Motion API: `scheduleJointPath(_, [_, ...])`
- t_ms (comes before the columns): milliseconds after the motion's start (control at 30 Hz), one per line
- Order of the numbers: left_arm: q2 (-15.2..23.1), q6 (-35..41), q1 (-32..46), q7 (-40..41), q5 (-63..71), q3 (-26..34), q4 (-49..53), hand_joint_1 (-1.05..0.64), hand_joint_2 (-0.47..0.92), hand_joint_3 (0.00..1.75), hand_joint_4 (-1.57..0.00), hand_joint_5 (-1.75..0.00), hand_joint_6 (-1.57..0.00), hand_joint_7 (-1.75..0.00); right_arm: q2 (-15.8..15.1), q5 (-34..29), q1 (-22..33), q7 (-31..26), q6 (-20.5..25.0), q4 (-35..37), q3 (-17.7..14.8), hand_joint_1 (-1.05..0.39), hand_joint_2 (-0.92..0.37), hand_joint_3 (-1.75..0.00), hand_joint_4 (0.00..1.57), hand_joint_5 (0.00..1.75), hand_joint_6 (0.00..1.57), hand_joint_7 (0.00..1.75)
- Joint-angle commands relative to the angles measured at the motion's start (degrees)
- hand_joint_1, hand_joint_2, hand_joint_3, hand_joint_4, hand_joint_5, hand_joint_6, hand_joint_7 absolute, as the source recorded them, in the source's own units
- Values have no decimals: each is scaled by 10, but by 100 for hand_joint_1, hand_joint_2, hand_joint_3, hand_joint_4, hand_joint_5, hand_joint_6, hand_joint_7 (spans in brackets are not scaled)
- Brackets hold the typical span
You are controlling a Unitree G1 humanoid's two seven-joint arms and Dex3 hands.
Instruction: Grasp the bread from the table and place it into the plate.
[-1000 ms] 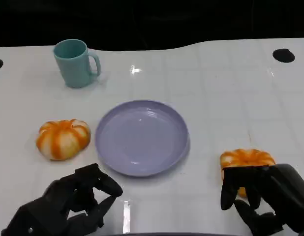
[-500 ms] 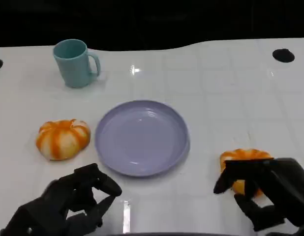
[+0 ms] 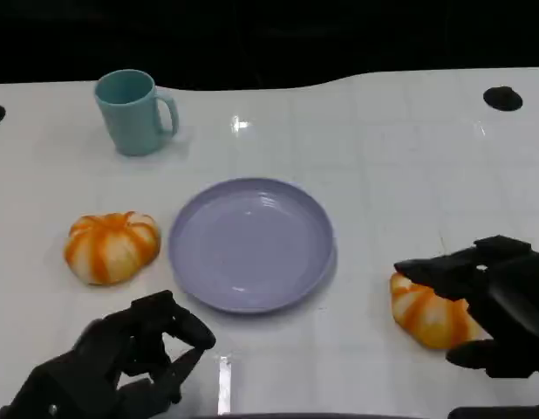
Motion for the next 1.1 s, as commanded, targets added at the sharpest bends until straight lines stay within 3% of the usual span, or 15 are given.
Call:
scheduleJointPath(33, [5,-1,-5,0,6,0,1,-30,83,63,-74,-175,-62,-129,-14,-44,-4,32,18,-24,6,-48,-70,0,6,46,35,0])
scheduleJointPath(133, [4,1,-5,1,7,-1,0,-30,83,63,-74,-175,-62,-130,-15,-69,-13,35,17,-10,16,-50,-69,0,2,58,35,0])
scheduleJointPath(300, [2,3,-5,2,5,-2,-1,-30,84,63,-73,-175,-62,-130,-12,-106,-34,16,15,45,38,-50,-69,0,5,60,38,1])
scheduleJointPath(533, [1,1,-3,1,4,-3,-4,-31,83,63,-73,-175,-62,-130,6,-108,-79,-6,31,142,67,-46,-75,-2,9,55,40,1])
scheduleJointPath(733, [1,4,-1,1,4,-3,-8,-32,83,63,-74,-175,-62,-131,16,-117,-125,-19,52,230,99,-52,-81,-2,10,52,39,0])
scheduleJointPath(1100, [2,8,4,2,6,-3,-17,-34,83,63,-74,-175,-62,-130,48,-81,-186,-59,79,363,135,-50,-89,-1,18,35,40,0])
